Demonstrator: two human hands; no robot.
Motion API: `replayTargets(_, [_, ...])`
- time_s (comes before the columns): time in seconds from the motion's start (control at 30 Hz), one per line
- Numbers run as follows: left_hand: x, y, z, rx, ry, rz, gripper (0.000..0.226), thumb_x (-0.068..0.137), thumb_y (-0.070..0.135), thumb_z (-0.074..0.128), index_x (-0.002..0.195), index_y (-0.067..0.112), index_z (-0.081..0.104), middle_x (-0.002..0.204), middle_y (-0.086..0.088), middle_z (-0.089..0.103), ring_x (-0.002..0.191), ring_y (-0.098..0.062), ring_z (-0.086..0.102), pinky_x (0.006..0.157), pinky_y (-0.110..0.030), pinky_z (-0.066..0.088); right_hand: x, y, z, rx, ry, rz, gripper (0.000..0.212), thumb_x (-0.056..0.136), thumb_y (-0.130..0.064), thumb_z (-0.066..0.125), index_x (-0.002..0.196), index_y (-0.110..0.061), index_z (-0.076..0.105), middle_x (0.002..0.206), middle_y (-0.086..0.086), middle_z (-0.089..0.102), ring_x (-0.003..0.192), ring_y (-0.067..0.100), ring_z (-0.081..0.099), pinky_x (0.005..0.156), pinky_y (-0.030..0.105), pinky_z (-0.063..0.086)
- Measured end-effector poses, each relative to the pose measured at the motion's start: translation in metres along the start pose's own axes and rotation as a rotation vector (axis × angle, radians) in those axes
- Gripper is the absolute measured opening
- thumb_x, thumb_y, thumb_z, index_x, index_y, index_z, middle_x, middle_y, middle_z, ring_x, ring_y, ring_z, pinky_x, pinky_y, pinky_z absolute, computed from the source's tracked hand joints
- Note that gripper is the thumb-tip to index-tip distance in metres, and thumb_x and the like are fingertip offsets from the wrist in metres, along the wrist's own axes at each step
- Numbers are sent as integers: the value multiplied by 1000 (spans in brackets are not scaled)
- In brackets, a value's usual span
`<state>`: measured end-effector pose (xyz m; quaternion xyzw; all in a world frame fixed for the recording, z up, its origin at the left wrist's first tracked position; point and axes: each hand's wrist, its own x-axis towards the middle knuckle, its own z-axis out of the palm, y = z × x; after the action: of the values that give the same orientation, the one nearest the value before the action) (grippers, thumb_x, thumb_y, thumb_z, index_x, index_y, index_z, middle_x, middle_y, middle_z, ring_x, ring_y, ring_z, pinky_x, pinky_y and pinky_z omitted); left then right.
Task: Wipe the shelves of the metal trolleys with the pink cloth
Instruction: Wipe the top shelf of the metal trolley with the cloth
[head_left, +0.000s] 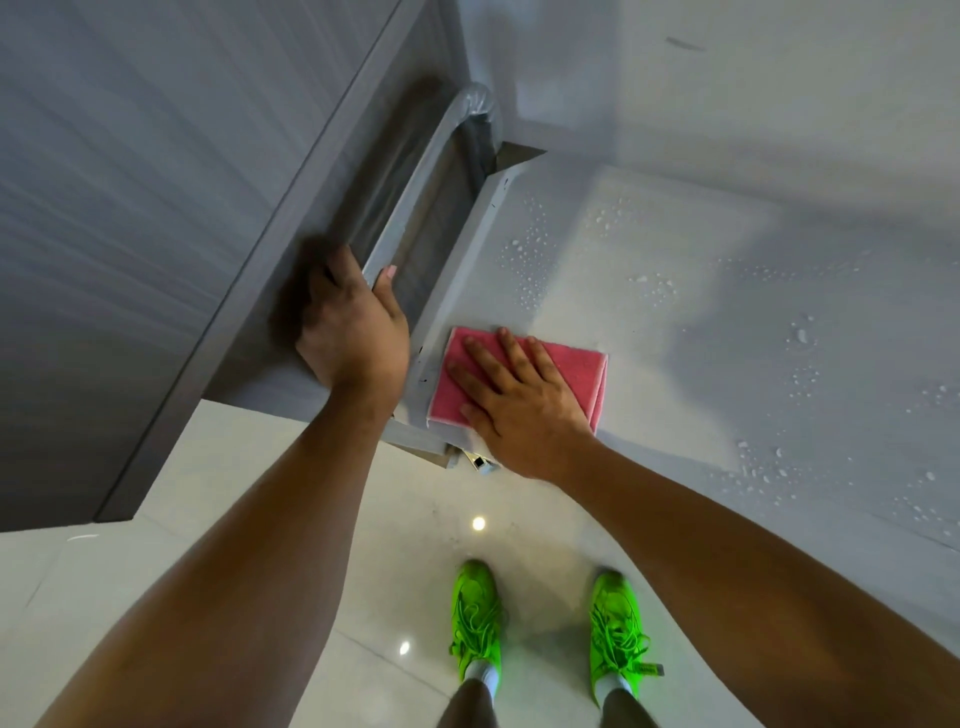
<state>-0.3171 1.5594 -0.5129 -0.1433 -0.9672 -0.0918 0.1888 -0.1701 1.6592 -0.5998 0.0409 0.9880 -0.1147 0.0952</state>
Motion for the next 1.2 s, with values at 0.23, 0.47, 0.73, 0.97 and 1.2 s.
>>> replayTargets(0.23, [0,4,0,-46,4,-30,46,99,43,57,125,5,58,110,-23,66,88,-43,67,58,-39,44,24,18,-10,55,29,59,63,105,-58,6,162,-35,-8,171,-3,-11,156,30,-17,124,51,-13])
replayTargets(0.47, [1,4,0,-71,-32,-54,47,100,43,56,129,5,56,116,-24,65,96,-43,65,63,-41,46,48,39,-15,60,38,88,65,104,-62,2,161,-36,-12,170,-4,-14,155,29,-20,124,51,-14])
replayTargets(0.73, [13,23,-6,58,-107,-119,61,96,48,54,136,3,49,133,-25,54,119,-43,49,91,-53,43,60,48,-22,51,40,91,67,101,-63,-1,160,-36,-18,169,-4,-18,153,29,-23,119,48,-22])
replayTargets(0.97, [71,78,5,46,-249,41,68,96,43,57,151,10,34,144,-22,47,129,-40,47,95,-53,43,60,47,-26,76,35,88,64,103,-59,2,161,-34,-14,170,-3,-15,155,30,-21,124,52,-14])
replayTargets(1.2, [94,100,23,134,-191,25,44,102,34,50,133,3,46,124,-21,58,108,-36,60,71,-41,37,63,48,-28,77,39,92,63,105,-59,3,160,-35,-15,170,-4,-16,154,29,-22,120,47,-23])
